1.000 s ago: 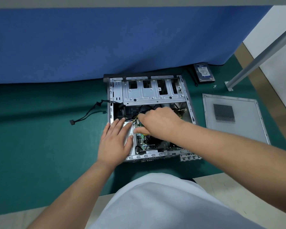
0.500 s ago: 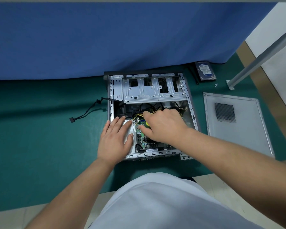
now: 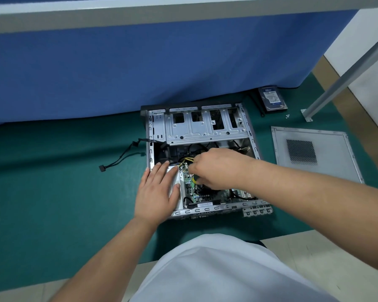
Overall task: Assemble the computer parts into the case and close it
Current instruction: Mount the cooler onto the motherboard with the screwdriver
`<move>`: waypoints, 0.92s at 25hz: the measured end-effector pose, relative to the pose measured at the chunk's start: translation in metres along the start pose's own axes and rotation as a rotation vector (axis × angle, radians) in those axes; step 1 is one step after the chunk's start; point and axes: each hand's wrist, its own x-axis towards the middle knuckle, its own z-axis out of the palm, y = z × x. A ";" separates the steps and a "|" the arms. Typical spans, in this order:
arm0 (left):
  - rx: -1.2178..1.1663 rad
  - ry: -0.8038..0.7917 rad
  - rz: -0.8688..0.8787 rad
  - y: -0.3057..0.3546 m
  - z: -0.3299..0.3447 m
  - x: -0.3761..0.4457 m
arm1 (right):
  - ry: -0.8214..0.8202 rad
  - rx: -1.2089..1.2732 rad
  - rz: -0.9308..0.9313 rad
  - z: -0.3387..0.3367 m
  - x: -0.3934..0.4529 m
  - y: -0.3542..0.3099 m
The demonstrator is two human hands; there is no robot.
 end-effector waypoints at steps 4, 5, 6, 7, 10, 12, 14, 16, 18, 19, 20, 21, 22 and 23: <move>0.001 -0.013 -0.004 0.000 0.000 0.000 | 0.124 -0.069 0.266 0.010 0.010 -0.019; 0.003 -0.012 -0.006 0.000 0.000 0.000 | 0.130 -0.051 0.258 0.012 0.012 -0.018; 0.002 -0.011 -0.006 0.000 0.000 -0.001 | 0.107 -0.006 0.212 0.013 0.013 -0.014; 0.002 -0.009 -0.004 0.000 0.000 -0.001 | 0.063 0.053 0.147 0.011 0.012 -0.007; 0.007 -0.005 -0.007 -0.001 0.001 -0.001 | 0.014 0.143 -0.072 0.005 0.005 0.016; 0.001 0.002 -0.011 -0.002 0.002 0.000 | 0.027 0.131 -0.085 0.006 0.001 0.021; -0.001 0.009 -0.008 -0.003 0.003 0.000 | 0.068 0.135 -0.024 0.010 0.000 0.014; -0.004 0.014 -0.004 -0.003 0.004 0.000 | 0.103 0.043 0.095 0.014 0.004 0.004; -0.007 0.010 -0.006 -0.003 0.004 0.000 | 0.136 -0.056 0.216 0.018 0.007 -0.004; -0.010 0.010 -0.005 -0.002 0.003 0.000 | 0.145 -0.070 0.246 0.019 0.008 -0.005; -0.011 0.011 -0.005 -0.002 0.003 0.000 | 0.138 -0.056 0.248 0.019 0.008 -0.001; -0.010 0.013 -0.003 -0.002 0.003 0.000 | 0.105 -0.012 0.216 0.019 0.008 0.005; -0.008 0.015 0.000 -0.001 0.002 0.000 | 0.051 0.052 0.159 0.015 0.007 0.012; -0.007 0.015 0.001 -0.001 0.002 0.000 | -0.010 0.114 0.096 0.010 0.007 0.019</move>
